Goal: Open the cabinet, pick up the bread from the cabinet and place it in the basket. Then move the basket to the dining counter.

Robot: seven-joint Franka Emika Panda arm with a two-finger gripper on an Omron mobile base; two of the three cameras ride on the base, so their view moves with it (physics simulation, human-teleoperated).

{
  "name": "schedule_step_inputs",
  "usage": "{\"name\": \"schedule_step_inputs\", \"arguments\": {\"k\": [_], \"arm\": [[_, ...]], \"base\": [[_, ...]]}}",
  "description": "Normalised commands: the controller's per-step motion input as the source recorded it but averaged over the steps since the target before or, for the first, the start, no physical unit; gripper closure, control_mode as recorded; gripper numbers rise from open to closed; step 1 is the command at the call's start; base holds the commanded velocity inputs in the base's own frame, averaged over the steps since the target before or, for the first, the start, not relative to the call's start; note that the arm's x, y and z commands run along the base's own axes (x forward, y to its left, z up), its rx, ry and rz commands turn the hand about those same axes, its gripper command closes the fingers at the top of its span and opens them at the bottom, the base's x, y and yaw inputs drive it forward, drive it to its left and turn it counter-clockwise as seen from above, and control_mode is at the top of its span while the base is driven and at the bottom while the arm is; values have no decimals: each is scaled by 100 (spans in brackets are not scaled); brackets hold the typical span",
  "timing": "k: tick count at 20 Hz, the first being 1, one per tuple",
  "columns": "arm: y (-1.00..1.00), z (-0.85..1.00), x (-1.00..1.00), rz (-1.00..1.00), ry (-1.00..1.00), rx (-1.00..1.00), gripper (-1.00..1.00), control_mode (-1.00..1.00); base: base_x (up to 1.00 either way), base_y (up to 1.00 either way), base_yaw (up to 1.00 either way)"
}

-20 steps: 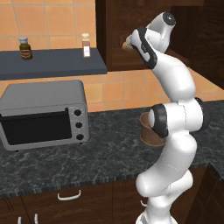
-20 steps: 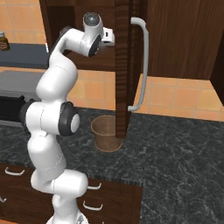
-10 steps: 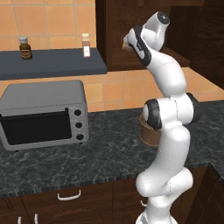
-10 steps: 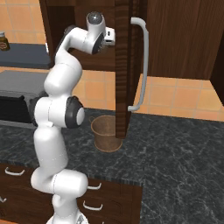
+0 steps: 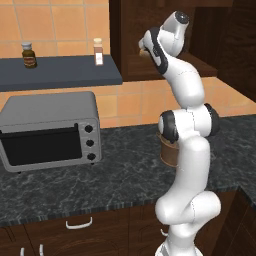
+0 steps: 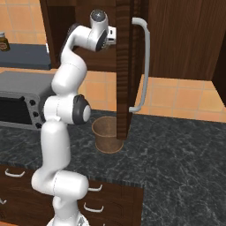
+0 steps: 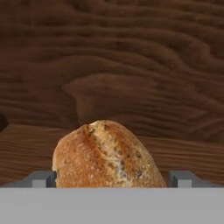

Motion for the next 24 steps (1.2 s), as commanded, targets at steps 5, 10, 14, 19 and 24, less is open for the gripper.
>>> {"name": "schedule_step_inputs", "arguments": {"k": [5,10,14,19,24], "arm": [[0,-30,10,2,2,0,-100,-100],[7,-50,-1,10,0,0,-100,-100],[11,-42,-2,7,-2,0,-100,-100],[18,-4,4,0,-4,0,-100,-100],[26,-32,0,0,-9,2,100,-100]], "base": [[0,0,0],[0,0,0],[0,0,0],[0,0,0],[0,0,0]]}}
